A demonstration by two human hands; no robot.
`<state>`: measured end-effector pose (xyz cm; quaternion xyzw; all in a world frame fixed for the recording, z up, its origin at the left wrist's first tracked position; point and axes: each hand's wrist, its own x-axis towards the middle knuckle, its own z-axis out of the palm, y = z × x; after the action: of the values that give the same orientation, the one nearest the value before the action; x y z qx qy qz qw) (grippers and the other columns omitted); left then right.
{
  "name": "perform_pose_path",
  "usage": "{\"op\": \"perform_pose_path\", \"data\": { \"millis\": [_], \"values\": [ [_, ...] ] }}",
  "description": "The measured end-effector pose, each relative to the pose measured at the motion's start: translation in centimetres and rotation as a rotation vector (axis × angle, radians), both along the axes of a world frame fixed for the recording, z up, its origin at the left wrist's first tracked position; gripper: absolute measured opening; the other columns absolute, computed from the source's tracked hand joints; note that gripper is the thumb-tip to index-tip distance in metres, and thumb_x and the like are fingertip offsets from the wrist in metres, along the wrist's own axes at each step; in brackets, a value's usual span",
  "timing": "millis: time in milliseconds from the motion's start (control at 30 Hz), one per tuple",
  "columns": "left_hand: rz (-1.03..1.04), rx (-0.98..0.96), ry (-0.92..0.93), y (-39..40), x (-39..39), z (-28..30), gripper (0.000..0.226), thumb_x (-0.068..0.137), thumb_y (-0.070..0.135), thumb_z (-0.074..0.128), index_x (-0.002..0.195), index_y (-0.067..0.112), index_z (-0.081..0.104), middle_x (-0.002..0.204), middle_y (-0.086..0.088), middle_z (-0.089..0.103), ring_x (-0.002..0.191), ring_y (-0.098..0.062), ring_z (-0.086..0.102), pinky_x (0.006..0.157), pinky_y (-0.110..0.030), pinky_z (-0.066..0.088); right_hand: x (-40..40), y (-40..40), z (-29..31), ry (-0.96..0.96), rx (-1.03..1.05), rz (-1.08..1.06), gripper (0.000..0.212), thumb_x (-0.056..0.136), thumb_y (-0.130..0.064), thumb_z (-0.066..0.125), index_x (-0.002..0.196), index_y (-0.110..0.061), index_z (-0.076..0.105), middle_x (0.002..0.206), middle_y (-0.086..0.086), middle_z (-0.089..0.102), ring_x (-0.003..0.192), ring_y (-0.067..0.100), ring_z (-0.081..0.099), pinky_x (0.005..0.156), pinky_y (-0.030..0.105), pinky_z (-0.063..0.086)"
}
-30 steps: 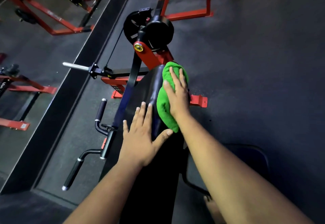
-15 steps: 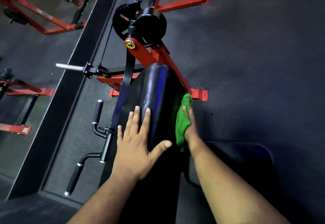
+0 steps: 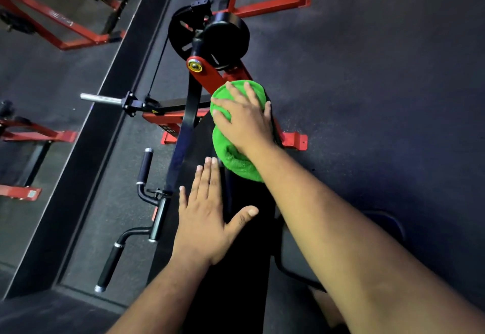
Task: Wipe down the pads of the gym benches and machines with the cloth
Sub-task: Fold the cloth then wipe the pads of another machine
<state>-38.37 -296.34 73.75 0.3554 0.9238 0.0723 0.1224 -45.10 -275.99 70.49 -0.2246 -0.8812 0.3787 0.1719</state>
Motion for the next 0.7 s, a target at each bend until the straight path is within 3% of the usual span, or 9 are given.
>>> {"op": "perform_pose_path", "data": {
  "millis": [167,233,400,467,533,600,700],
  "values": [
    [0.021,0.102,-0.064,-0.3,0.1,0.3,0.122,0.072,0.100,0.012,0.159,0.019,-0.018,0.166,0.012,-0.020,0.155,-0.005,-0.011,0.126,-0.053,0.006,7.0,-5.7,-2.2,0.170,-0.094,-0.009,0.050,0.095,-0.045,0.047,0.144,-0.036,0.055,0.167,-0.003,0.027,0.156,0.029,0.013,0.117,0.065,0.025],
    [0.018,0.124,-0.092,-0.3,0.0,0.4,0.122,0.070,0.101,0.010,0.157,0.021,-0.022,0.166,0.011,-0.021,0.155,-0.006,-0.010,0.126,-0.052,0.005,9.9,-8.2,-3.6,0.206,-0.190,0.008,0.058,0.093,-0.046,0.047,0.150,-0.034,0.047,0.168,0.000,0.023,0.156,0.031,0.012,0.121,0.059,0.024],
    [-0.012,0.086,-0.054,-0.3,-0.2,0.1,0.113,0.074,0.098,0.008,0.158,0.026,-0.018,0.167,0.011,-0.019,0.154,-0.007,-0.014,0.126,-0.055,0.008,4.0,-2.5,-3.2,0.184,-0.155,-0.034,0.065,0.087,-0.055,0.048,0.146,-0.030,0.054,0.165,0.011,0.030,0.153,0.042,0.019,0.118,0.063,0.026],
    [-0.012,0.048,-0.025,-0.2,-0.2,-0.2,0.111,0.075,0.097,0.007,0.161,0.029,-0.009,0.169,0.010,-0.015,0.155,-0.009,-0.013,0.125,-0.055,0.009,1.7,1.2,-4.1,0.227,-0.218,-0.050,0.071,0.084,-0.058,0.051,0.146,-0.024,0.055,0.163,0.019,0.029,0.151,0.045,0.023,0.122,0.051,0.021],
    [-0.012,0.036,-0.013,-0.1,-0.2,-0.3,0.108,0.075,0.098,0.008,0.161,0.033,-0.003,0.169,0.010,-0.014,0.156,-0.010,-0.011,0.125,-0.055,0.009,1.5,1.8,-5.1,0.271,-0.306,-0.072,0.070,0.087,-0.055,0.053,0.146,-0.018,0.053,0.162,0.023,0.030,0.151,0.043,0.025,0.122,0.040,0.016],
    [-0.008,0.039,-0.015,0.0,-0.2,-0.2,0.108,0.075,0.098,0.009,0.161,0.035,-0.002,0.169,0.010,-0.014,0.156,-0.010,-0.011,0.126,-0.055,0.009,3.5,-0.7,-5.7,0.343,-0.351,-0.147,0.062,0.094,-0.047,0.053,0.147,-0.015,0.051,0.161,0.022,0.032,0.151,0.039,0.028,0.123,0.037,0.017],
    [-0.007,0.028,-0.018,-0.1,-0.2,-0.1,0.109,0.074,0.099,0.009,0.161,0.035,-0.002,0.169,0.010,-0.013,0.156,-0.011,-0.010,0.125,-0.056,0.012,8.7,-6.9,-6.5,0.404,-0.470,-0.151,0.059,0.100,-0.038,0.050,0.155,-0.019,0.038,0.166,0.010,0.026,0.156,0.022,0.018,0.126,0.035,0.013]
  ]
}}
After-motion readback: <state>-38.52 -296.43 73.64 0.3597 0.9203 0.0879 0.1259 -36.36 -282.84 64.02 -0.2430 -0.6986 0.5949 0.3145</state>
